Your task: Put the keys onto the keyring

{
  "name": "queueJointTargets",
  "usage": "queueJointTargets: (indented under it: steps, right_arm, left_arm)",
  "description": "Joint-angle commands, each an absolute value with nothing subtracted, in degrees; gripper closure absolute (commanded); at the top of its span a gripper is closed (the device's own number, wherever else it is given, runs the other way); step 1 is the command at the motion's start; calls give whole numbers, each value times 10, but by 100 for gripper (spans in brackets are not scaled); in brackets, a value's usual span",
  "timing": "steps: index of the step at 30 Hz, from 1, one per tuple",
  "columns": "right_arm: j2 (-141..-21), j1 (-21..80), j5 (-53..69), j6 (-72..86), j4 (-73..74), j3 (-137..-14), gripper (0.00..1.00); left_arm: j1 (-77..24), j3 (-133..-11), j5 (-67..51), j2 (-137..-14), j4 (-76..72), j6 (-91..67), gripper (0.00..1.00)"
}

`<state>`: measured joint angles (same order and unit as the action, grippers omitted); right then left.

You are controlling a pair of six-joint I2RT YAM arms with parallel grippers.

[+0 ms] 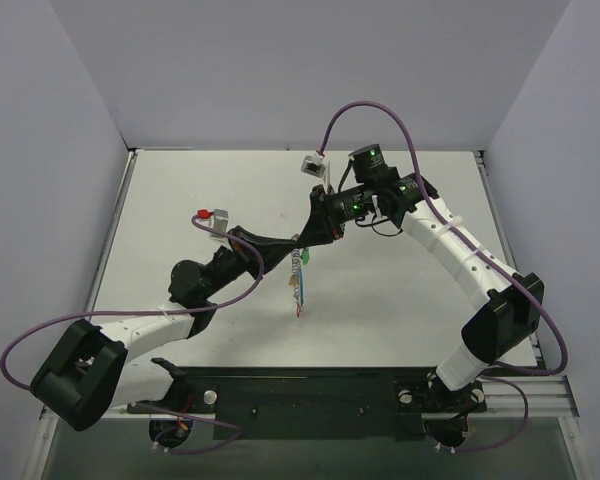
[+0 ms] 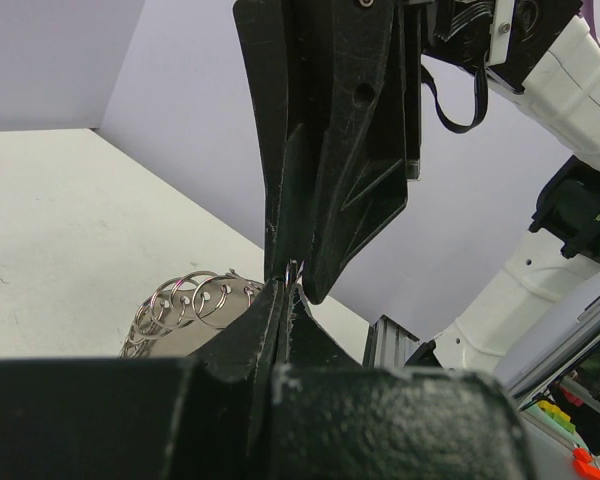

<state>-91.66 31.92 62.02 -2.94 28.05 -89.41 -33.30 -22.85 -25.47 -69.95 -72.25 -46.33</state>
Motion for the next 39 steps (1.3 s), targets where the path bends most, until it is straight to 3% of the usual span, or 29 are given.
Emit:
queueJointTargets:
  steps: [1, 6, 10, 12, 15, 24, 26, 29, 30, 31, 35, 39]
  right_arm:
    - [-897, 317, 648, -25, 273, -894, 86]
    - [-895, 316, 642, -33, 282, -894, 79]
    - [-895, 317, 641, -37, 285, -894, 79]
    - [-894, 316, 642, -39, 287, -893, 83]
    - [-893, 316, 645, -42, 287, -889, 100]
    - [-893, 317, 632, -71, 322, -909, 100]
    - [-896, 316, 615, -75, 332, -917, 100]
    - [-898, 316, 599, -85, 349, -923, 100]
    - [-897, 316, 596, -91, 271, -926, 100]
    - [-897, 316, 594, -104, 366, -928, 100]
    - [-896, 316, 576, -141, 402, -931, 100]
    - [-895, 316, 536, -212, 471, -946, 100]
  left_arm:
    - [-334, -244, -243, -686, -941, -468, 100]
    - [-334, -243, -243, -683, -942, -468, 100]
    - [-334, -243, -241, -681, -941, -468, 100]
    - [-334, -243, -242, -680, -941, -468, 100]
    - [-334, -243, -241, -681, -941, -468, 100]
    - [-334, -245, -241, -685, -940, -481, 100]
    - [-334, -244, -243, -688, -940, -490, 95]
    - [-332, -244, -254, -693, -941, -510, 78]
    - [-331, -244, -260, -693, -940, -513, 75]
    - [-330, -243, -263, -694, -939, -519, 69]
    - [-317, -244, -286, -686, -908, -530, 62]
    - [-297, -268, -328, -654, -780, -513, 60]
